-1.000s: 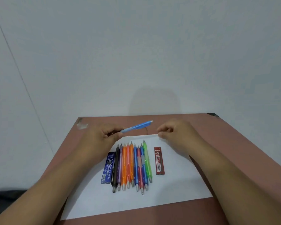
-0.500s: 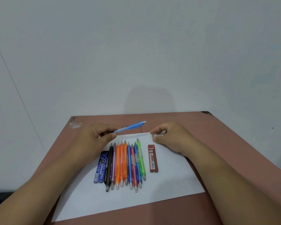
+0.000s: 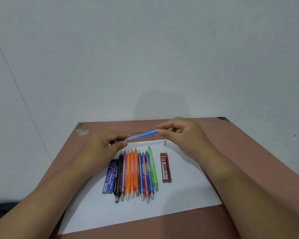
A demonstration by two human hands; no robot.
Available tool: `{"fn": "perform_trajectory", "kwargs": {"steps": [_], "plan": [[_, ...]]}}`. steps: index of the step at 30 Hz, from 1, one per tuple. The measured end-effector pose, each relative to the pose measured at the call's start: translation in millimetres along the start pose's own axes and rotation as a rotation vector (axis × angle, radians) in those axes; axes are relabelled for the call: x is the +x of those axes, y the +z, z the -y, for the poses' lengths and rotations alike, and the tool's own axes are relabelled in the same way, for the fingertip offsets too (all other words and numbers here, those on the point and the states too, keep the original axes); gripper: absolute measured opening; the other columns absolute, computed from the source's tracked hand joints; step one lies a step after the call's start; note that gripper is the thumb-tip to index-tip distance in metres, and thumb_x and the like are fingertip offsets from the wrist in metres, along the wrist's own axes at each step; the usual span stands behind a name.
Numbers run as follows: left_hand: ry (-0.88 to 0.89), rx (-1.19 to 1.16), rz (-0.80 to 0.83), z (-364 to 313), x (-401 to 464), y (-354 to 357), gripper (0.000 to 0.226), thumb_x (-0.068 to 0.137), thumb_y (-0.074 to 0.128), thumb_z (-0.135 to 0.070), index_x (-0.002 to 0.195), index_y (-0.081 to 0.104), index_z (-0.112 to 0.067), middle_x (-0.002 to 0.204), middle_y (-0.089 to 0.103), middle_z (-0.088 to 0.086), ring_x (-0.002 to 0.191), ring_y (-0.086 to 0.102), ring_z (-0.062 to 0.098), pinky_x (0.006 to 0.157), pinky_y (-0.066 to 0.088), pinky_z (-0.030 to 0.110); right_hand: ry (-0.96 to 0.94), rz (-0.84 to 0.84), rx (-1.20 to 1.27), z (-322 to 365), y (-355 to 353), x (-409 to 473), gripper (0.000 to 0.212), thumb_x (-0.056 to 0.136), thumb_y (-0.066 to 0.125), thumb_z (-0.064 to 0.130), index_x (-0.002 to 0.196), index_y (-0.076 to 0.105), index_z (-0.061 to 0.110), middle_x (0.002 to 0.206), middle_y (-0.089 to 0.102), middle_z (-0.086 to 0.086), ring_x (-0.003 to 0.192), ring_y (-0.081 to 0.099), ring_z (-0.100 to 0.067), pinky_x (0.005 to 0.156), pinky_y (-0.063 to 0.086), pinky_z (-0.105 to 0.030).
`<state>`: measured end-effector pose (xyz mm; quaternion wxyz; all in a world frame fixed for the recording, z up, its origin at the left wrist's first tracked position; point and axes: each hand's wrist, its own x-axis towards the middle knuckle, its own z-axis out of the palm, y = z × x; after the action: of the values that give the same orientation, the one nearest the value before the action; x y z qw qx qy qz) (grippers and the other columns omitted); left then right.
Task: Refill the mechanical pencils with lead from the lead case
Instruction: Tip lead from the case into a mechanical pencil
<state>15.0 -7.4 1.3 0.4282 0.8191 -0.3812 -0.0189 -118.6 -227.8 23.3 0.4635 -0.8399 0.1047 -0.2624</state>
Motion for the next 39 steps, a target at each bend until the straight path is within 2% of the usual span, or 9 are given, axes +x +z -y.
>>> {"fn": "perform_trajectory", "kwargs": {"steps": [4, 10, 17, 19, 22, 24, 31, 34, 39], "plan": [[-0.003, -0.008, 0.019, 2, 0, 0, 0.022, 0.093, 0.065, -0.034, 0.100, 0.065, -0.055, 0.093, 0.068, -0.034, 0.096, 0.059, -0.011, 0.069, 0.045, 0.017, 0.011, -0.024, -0.009, -1, 2, 1, 0.008, 0.089, 0.076, 0.022, 0.086, 0.079, 0.030, 0.084, 0.073, 0.014, 0.082, 0.063, -0.007, 0.065, 0.052, -0.013], [-0.034, -0.026, 0.024, 3, 0, 1, 0.018, 0.092, 0.065, -0.038, 0.101, 0.067, -0.053, 0.092, 0.071, -0.030, 0.094, 0.062, -0.008, 0.069, 0.047, 0.019, 0.035, -0.067, -0.029, -2, 3, 2, 0.006, 0.092, 0.074, 0.024, 0.088, 0.077, 0.025, 0.085, 0.073, 0.009, 0.083, 0.063, -0.011, 0.069, 0.053, -0.020], [-0.047, -0.051, 0.030, -1, -3, 0, 0.018, 0.092, 0.064, -0.039, 0.104, 0.067, -0.052, 0.093, 0.071, -0.028, 0.095, 0.062, -0.008, 0.068, 0.048, 0.019, 0.048, -0.066, -0.036, -1, 6, 0, 0.011, 0.096, 0.069, 0.026, 0.086, 0.073, 0.030, 0.089, 0.072, 0.004, 0.087, 0.064, -0.019, 0.077, 0.056, -0.032], [-0.054, -0.060, 0.034, -3, -3, 0, 0.018, 0.093, 0.064, -0.038, 0.101, 0.067, -0.053, 0.092, 0.072, -0.028, 0.094, 0.063, -0.009, 0.067, 0.047, 0.018, 0.062, -0.065, -0.035, -1, 8, 1, 0.014, 0.098, 0.066, 0.025, 0.086, 0.070, 0.029, 0.091, 0.071, 0.002, 0.085, 0.063, -0.018, 0.075, 0.054, -0.030], [-0.052, -0.054, 0.041, -5, -4, 1, 0.017, 0.093, 0.064, -0.038, 0.097, 0.066, -0.055, 0.091, 0.071, -0.028, 0.092, 0.063, -0.010, 0.063, 0.047, 0.015, 0.060, -0.043, -0.100, -1, 10, 2, 0.015, 0.102, 0.059, 0.023, 0.089, 0.067, 0.024, 0.093, 0.067, 0.005, 0.076, 0.057, -0.005, 0.065, 0.046, -0.017], [-0.057, -0.047, 0.045, -6, -4, 1, 0.016, 0.093, 0.064, -0.039, 0.095, 0.065, -0.054, 0.090, 0.071, -0.029, 0.091, 0.063, -0.011, 0.060, 0.047, 0.014, 0.066, -0.032, -0.137, -2, 11, 2, 0.016, 0.103, 0.056, 0.023, 0.091, 0.067, 0.021, 0.091, 0.064, 0.008, 0.070, 0.054, -0.001, 0.060, 0.042, -0.013], [-0.064, -0.060, 0.032, -6, -4, 0, 0.017, 0.093, 0.064, -0.038, 0.095, 0.065, -0.055, 0.090, 0.070, -0.032, 0.092, 0.062, -0.012, 0.061, 0.045, 0.012, 0.136, -0.105, -0.229, -15, -2, 9, 0.018, 0.101, 0.058, 0.021, 0.089, 0.070, 0.020, 0.090, 0.065, 0.015, 0.083, 0.061, -0.006, 0.063, 0.041, -0.020], [-0.072, -0.053, 0.045, -5, -4, 0, 0.017, 0.094, 0.063, -0.039, 0.096, 0.065, -0.056, 0.090, 0.070, -0.031, 0.090, 0.062, -0.012, 0.059, 0.045, 0.012, 0.225, -0.058, -0.355, -26, -7, 9, 0.020, 0.099, 0.061, 0.021, 0.083, 0.072, 0.022, 0.085, 0.067, 0.016, 0.078, 0.062, -0.003, 0.060, 0.043, -0.021], [-0.066, -0.041, 0.047, -7, -4, -1, 0.016, 0.092, 0.062, -0.041, 0.094, 0.063, -0.057, 0.089, 0.069, -0.033, 0.091, 0.062, -0.013, 0.059, 0.044, 0.012, 0.287, 0.069, -0.467, -29, -9, 13, 0.015, 0.097, 0.066, 0.024, 0.087, 0.076, 0.021, 0.087, 0.070, 0.013, 0.078, 0.062, -0.004, 0.061, 0.044, -0.018]]}}
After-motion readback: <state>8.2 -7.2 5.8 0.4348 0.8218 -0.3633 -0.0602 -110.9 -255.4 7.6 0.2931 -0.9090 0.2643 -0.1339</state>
